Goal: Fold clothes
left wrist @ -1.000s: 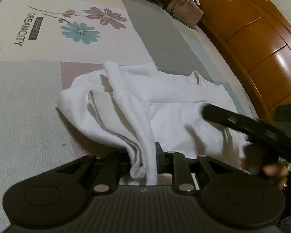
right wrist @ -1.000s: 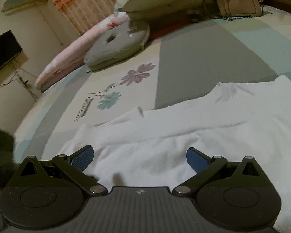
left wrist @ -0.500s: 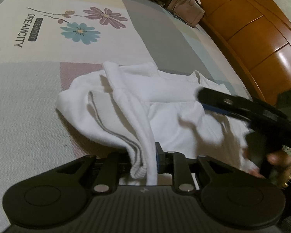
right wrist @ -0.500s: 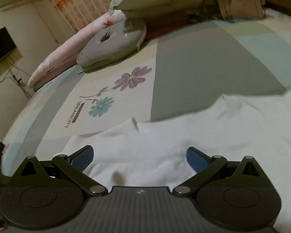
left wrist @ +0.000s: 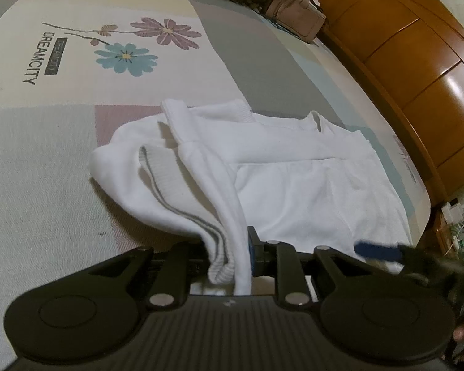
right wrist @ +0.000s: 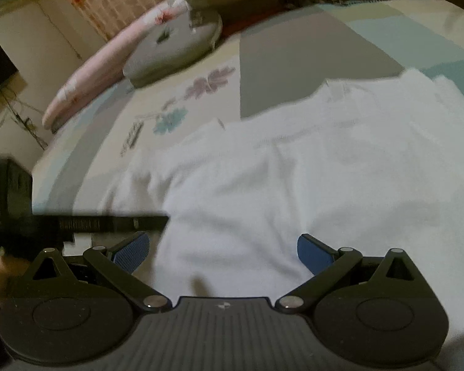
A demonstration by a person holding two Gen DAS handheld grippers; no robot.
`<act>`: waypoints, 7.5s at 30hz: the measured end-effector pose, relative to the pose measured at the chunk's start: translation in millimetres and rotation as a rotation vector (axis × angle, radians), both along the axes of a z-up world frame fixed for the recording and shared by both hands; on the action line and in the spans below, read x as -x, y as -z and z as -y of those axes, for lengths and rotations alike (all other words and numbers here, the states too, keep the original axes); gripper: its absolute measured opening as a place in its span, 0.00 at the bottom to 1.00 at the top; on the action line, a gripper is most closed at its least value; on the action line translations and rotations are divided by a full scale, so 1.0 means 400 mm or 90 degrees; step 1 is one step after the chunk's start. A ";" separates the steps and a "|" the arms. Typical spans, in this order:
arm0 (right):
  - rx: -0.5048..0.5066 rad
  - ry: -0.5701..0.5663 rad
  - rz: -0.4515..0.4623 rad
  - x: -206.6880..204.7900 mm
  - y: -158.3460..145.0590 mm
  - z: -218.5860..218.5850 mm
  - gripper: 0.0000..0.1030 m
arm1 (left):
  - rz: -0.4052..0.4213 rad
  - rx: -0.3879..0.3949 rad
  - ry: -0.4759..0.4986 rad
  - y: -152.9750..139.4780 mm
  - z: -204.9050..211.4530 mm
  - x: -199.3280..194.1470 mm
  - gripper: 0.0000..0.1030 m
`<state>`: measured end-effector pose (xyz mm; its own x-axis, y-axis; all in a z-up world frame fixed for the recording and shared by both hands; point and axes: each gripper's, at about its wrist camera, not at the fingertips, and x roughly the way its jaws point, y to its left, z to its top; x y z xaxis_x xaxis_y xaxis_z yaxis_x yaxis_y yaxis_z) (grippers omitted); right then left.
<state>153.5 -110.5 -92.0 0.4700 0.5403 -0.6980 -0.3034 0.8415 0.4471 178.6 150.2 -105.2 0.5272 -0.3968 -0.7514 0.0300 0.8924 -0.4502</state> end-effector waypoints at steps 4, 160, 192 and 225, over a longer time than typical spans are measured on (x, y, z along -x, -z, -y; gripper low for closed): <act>0.004 0.005 -0.013 0.040 0.001 0.015 1.00 | 0.001 -0.010 -0.003 -0.002 0.005 0.001 0.20; 0.074 0.286 0.197 0.286 -0.107 0.694 1.00 | 0.302 -0.560 0.219 -0.054 0.653 0.174 0.83; -0.286 0.257 -0.110 0.085 0.102 0.670 0.30 | 0.285 -0.174 0.185 -0.186 0.464 0.158 0.84; -0.032 0.122 0.089 -0.210 0.004 0.647 0.29 | 0.238 -0.231 0.287 -0.047 0.627 -0.223 0.86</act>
